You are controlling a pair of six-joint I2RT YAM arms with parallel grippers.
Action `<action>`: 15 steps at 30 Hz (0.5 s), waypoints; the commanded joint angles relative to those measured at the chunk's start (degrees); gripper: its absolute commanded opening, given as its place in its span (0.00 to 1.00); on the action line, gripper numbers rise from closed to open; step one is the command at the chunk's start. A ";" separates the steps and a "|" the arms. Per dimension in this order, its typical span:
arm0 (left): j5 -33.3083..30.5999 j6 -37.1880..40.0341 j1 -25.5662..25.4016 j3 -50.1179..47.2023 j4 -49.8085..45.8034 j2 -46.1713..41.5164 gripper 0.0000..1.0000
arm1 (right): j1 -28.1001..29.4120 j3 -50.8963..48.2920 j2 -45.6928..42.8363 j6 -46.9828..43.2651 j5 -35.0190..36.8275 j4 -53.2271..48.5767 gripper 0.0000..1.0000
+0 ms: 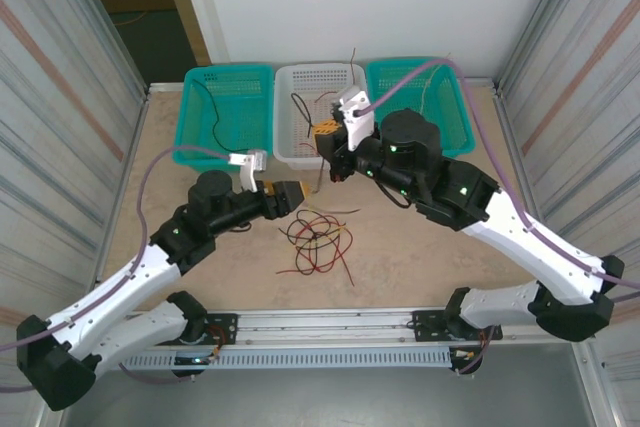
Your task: Untangle the cables
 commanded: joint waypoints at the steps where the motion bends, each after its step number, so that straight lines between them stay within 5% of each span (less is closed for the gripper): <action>1: -0.67 3.15 -1.86 1.18 2.46 2.62 0.66 | 0.65 1.72 0.23 -1.69 0.92 1.27 0.04; 15: -3.31 1.56 -3.04 -2.11 1.65 7.67 0.52 | 0.28 1.38 -1.81 2.54 -3.88 4.92 0.05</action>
